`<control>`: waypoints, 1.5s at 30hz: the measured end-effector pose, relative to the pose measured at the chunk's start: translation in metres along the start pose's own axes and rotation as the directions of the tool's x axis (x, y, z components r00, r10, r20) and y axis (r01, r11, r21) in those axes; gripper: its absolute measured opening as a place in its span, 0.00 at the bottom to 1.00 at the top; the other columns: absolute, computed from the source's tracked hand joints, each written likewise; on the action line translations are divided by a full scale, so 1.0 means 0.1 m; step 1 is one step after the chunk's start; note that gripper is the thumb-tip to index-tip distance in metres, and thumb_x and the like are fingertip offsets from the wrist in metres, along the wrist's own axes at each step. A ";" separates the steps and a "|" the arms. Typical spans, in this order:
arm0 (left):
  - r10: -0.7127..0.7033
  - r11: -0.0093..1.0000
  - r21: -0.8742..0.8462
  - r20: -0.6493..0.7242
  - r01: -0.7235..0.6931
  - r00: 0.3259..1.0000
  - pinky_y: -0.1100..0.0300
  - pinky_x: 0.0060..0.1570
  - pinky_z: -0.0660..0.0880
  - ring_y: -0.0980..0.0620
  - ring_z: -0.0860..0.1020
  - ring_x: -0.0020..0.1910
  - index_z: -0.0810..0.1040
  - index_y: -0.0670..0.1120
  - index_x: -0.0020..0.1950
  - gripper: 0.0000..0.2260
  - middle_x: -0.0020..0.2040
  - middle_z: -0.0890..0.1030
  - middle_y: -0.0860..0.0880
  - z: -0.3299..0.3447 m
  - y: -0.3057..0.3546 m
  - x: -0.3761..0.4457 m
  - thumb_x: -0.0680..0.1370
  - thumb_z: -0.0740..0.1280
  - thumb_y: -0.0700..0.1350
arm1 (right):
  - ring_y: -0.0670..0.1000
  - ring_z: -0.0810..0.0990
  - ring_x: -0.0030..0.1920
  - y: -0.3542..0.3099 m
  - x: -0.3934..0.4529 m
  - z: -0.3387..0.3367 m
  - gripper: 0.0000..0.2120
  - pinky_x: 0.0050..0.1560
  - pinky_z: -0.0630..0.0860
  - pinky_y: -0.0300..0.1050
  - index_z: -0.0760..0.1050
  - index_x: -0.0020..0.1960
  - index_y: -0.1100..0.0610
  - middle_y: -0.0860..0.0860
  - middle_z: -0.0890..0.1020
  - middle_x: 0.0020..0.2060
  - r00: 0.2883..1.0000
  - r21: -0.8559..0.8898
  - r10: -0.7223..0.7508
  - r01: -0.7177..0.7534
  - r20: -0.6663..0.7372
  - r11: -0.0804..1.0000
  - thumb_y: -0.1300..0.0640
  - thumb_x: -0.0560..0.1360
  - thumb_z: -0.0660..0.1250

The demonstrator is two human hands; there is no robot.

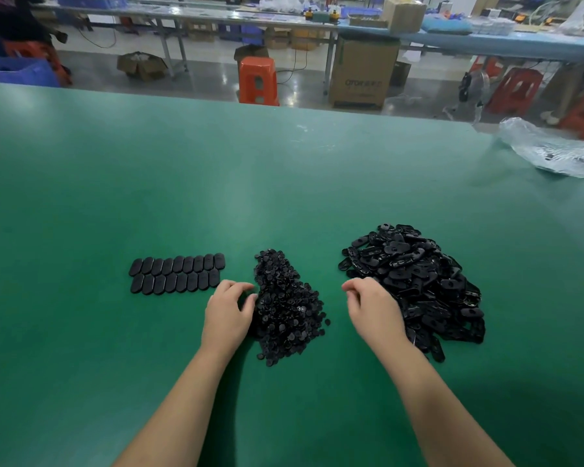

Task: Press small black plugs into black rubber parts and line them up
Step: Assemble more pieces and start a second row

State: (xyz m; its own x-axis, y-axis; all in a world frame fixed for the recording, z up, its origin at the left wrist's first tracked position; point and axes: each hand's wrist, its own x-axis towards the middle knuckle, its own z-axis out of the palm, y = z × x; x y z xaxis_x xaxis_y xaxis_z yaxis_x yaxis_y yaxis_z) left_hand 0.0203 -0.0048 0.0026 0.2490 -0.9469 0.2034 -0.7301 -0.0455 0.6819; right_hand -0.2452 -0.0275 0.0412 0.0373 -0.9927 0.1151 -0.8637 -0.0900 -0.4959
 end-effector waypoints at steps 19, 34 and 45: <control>-0.039 0.999 -0.006 -0.006 0.039 0.999 0.73 0.40 0.65 0.63 0.74 0.41 0.84 0.45 0.51 0.05 0.46 0.75 0.55 0.02 -0.01 -0.01 0.78 0.69 0.41 | 0.52 0.72 0.57 0.14 0.13 -0.07 0.13 0.58 0.71 0.44 0.82 0.61 0.50 0.48 0.82 0.53 0.986 -0.437 -0.101 0.151 0.134 0.887 0.52 0.83 0.61; 0.009 0.999 0.036 0.049 -0.011 0.999 0.50 0.54 0.75 0.50 0.75 0.45 0.84 0.48 0.60 0.11 0.51 0.75 0.54 0.03 -0.04 -0.02 0.80 0.67 0.45 | 0.40 0.85 0.45 -0.17 -0.04 0.30 0.10 0.54 0.82 0.42 0.78 0.57 0.50 0.48 0.86 0.46 0.948 0.701 0.315 -0.257 0.049 0.665 0.62 0.82 0.64; -0.028 0.999 0.026 0.055 0.026 0.998 0.54 0.46 0.74 0.49 0.75 0.44 0.86 0.51 0.52 0.05 0.48 0.75 0.57 0.00 -0.01 -0.01 0.79 0.70 0.48 | 0.40 0.85 0.45 -0.42 -0.05 0.53 0.10 0.50 0.80 0.38 0.77 0.52 0.49 0.48 0.86 0.45 0.874 0.850 0.486 -0.257 0.002 0.460 0.63 0.83 0.61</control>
State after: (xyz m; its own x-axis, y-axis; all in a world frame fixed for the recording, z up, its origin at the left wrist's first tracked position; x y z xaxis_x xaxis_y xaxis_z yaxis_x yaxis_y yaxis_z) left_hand 0.0210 -0.0040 0.0013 0.2335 -0.9615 0.1451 -0.7393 -0.0786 0.6688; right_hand -0.1827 -0.0230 0.0162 -0.3858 -0.9116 -0.1420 0.0202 0.1455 -0.9892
